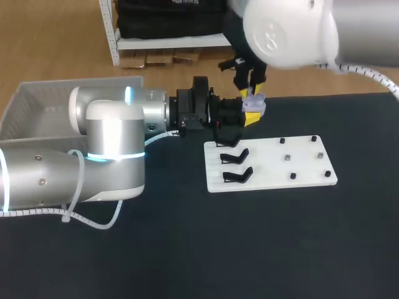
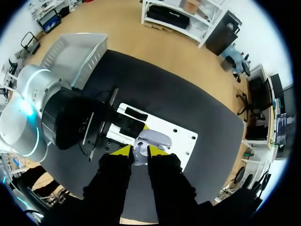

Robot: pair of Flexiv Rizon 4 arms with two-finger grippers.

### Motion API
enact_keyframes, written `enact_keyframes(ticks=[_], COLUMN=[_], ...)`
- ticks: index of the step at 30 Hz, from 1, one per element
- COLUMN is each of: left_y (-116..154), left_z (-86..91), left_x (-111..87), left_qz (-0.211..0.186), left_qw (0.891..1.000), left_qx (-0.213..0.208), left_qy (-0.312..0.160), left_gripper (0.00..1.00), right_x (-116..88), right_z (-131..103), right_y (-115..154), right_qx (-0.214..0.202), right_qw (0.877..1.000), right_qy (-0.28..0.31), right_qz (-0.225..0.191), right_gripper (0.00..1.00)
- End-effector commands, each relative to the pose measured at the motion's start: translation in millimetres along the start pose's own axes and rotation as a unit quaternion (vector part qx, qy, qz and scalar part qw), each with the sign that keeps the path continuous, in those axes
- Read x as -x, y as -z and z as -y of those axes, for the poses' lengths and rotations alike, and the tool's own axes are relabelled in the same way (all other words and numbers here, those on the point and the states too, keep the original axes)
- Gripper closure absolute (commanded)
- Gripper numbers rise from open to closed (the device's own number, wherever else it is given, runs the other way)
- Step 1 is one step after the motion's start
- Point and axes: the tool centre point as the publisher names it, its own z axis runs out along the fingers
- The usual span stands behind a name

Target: Pick up each earbud case from the left stands, insert the matching earbuds, close the lid, and place the case in the box.

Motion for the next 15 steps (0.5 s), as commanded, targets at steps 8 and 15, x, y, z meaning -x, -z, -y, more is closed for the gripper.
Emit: enact_keyframes(ticks=[8, 15], left_y=[0.2, 0.2], left_z=[2.5, 2.5], left_x=[-1.3, -1.3], left_qz=[0.003, 0.003], left_qw=[1.000, 1.000], left_qx=[0.005, 0.005], left_qy=[-0.003, -0.003], left_gripper=[1.00, 1.00], right_x=[-6.0, -5.2], right_z=[-2.4, -1.4], right_y=[-8.8, -12.4], right_qx=[-0.005, -0.007], right_qw=[1.000, 1.000], right_qy=[0.007, 0.007], right_qz=[0.005, 0.000], right_gripper=[1.00, 1.00])
